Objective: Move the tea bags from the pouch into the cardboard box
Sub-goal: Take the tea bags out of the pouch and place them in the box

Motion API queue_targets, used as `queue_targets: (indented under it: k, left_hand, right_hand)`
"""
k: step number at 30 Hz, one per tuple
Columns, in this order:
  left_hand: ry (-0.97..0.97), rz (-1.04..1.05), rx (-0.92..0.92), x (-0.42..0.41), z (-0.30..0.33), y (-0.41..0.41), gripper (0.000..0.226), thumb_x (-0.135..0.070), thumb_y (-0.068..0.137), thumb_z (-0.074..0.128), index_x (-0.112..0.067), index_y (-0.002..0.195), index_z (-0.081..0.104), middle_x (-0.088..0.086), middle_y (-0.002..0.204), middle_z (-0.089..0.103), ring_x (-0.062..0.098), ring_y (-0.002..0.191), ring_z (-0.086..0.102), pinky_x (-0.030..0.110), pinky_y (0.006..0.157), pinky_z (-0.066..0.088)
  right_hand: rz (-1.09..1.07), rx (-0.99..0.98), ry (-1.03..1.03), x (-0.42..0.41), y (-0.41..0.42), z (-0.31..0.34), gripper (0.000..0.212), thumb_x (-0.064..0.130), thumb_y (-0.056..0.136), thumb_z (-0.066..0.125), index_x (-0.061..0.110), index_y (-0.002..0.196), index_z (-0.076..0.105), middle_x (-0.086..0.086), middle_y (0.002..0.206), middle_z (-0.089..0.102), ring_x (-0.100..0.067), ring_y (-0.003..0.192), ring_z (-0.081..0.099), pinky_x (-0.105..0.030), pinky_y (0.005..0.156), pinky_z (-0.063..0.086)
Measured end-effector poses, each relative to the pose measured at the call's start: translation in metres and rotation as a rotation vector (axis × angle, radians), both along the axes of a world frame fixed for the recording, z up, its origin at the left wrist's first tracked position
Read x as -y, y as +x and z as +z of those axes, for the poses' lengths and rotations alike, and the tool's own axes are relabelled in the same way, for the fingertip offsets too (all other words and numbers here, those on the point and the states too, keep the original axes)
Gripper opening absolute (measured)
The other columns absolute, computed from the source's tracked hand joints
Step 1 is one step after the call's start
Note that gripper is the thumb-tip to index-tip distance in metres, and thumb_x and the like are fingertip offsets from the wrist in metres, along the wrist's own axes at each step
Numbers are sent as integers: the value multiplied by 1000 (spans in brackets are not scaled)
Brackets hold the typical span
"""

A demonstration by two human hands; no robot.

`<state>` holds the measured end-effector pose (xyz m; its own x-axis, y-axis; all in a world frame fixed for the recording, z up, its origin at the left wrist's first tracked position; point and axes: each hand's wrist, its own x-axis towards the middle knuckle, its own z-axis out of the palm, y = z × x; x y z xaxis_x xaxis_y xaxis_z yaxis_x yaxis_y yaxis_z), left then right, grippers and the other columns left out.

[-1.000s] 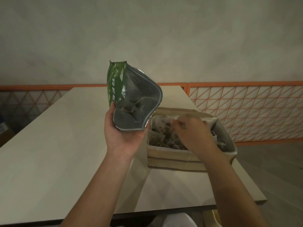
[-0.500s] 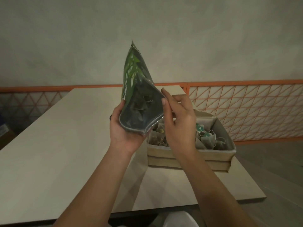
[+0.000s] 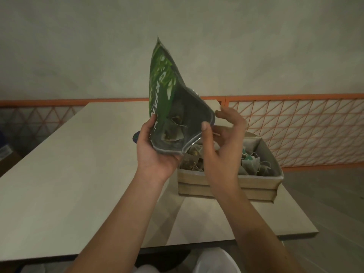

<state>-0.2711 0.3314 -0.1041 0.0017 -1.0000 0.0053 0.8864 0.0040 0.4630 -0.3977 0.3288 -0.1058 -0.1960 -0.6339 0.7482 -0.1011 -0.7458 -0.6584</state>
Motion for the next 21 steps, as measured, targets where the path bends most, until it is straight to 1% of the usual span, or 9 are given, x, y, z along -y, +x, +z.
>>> queue_targets:
  k: [2, 4, 6, 10, 12, 14, 17, 19, 21]
  left_hand:
    - [-4, 5, -31, -2, 4, -2, 60, -49, 85, 62, -18, 137, 65, 15, 144, 59, 34, 135, 55, 40, 94, 57]
    - [3, 5, -41, -2, 5, -4, 53, -51, 90, 58, -16, 128, 70, 13, 144, 60, 32, 132, 58, 39, 93, 56]
    - [22, 20, -34, -5, 5, -6, 50, -50, 93, 56, -17, 127, 70, 10, 142, 62, 30, 127, 61, 39, 97, 55]
    - [-5, 27, -33, -7, 2, -12, 42, -46, 97, 53, -14, 112, 75, 6, 111, 75, 23, 99, 73, 32, 88, 60]
    - [1, 35, -23, -8, 0, -13, 41, -45, 96, 53, -13, 108, 76, 5, 108, 75, 22, 98, 72, 31, 88, 60]
    - [24, 31, -31, -7, -1, -13, 43, -45, 96, 54, -13, 116, 74, 6, 121, 72, 24, 112, 69, 33, 97, 55]
    - [44, 32, -25, -4, -2, -10, 53, -47, 95, 54, -14, 134, 65, 8, 145, 59, 27, 136, 55, 40, 112, 44]
    - [44, 48, -18, -2, -1, -9, 59, -49, 93, 55, -16, 141, 61, 9, 148, 57, 27, 136, 54, 39, 111, 45]
    - [34, 65, -36, 2, 0, -9, 58, -48, 91, 57, -18, 141, 61, 10, 147, 57, 28, 136, 54, 38, 109, 47]
  right_hand:
    - [55, 39, 34, -5, 5, -5, 35, 9, 89, 67, 14, 116, 46, -4, 124, 45, -18, 100, 62, -31, 80, 56]
    - [-2, -150, 102, -6, 8, -10, 28, 17, 84, 72, 18, 107, 55, 0, 124, 41, -4, 105, 55, -21, 83, 53]
    - [-64, -325, 203, -8, 12, -10, 33, 29, 82, 74, 26, 111, 59, 3, 126, 37, 2, 102, 52, -9, 77, 46]
    - [-283, -541, 230, -10, 23, -7, 39, 46, 81, 70, 39, 118, 61, 3, 131, 39, -16, 112, 54, -24, 75, 50]
    - [-315, -606, 270, -10, 26, -7, 33, 48, 81, 68, 41, 113, 64, 2, 129, 44, -18, 115, 49, -30, 77, 52]
    - [-245, -604, 314, -9, 24, -10, 20, 42, 81, 70, 38, 101, 68, 1, 119, 48, -18, 113, 47, -31, 75, 53]
    - [-70, -458, 327, -4, 13, -11, 8, 28, 79, 76, 31, 84, 71, 0, 109, 53, -18, 106, 52, -30, 80, 51]
    - [-31, -364, 322, -4, 2, -8, 9, 25, 79, 77, 28, 81, 69, 3, 102, 56, -11, 99, 56, -20, 81, 47]
    - [1, -224, 333, -6, -10, -1, 9, 24, 83, 74, 24, 82, 65, 6, 96, 62, -9, 93, 61, -20, 80, 51]
